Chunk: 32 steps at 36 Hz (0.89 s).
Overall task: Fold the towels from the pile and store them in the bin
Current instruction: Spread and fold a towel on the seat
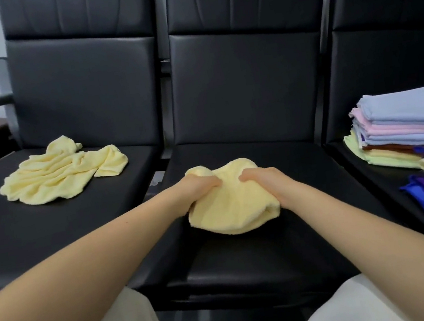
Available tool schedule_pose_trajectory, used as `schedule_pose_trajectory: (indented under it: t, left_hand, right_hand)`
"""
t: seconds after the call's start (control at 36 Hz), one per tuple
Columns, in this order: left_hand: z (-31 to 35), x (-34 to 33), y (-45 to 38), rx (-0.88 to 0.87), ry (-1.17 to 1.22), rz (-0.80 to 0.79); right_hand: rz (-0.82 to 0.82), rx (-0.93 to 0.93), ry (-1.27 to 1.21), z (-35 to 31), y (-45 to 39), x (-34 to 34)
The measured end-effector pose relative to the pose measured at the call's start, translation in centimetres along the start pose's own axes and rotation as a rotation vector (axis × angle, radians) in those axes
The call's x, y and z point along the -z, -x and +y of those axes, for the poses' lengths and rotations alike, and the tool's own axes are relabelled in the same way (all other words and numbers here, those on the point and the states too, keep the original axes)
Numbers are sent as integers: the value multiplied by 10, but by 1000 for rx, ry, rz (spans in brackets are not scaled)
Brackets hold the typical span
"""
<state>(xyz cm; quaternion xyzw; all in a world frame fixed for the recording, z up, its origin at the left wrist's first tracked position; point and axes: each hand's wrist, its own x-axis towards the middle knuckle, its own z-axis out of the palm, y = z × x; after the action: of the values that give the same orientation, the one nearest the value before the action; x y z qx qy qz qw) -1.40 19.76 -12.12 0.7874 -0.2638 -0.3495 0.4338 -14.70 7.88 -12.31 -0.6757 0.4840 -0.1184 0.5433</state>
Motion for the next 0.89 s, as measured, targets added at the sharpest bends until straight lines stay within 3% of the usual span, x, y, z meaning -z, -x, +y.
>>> schedule_pose_trajectory:
  t: [0.14, 0.33, 0.53, 0.69, 0.78, 0.89]
  left_hand:
    - [27, -41, 12, -104, 117, -23]
    - [82, -100, 28, -243, 215, -123]
    - [158, -204, 52, -537, 325, -324]
    - [190, -284, 67, -540, 281, -472]
    - [185, -319, 69, -432, 130, -594]
    - [171, -339, 67, -439, 48, -583]
  right_hand:
    - [47, -3, -218, 6, 14, 35]
    - [284, 101, -443, 24, 39, 135]
    - [615, 236, -377, 29, 77, 269]
    - [897, 229, -45, 70, 102, 359]
    - [876, 16, 180, 109, 105, 383]
    - [819, -189, 459, 148, 106, 389]
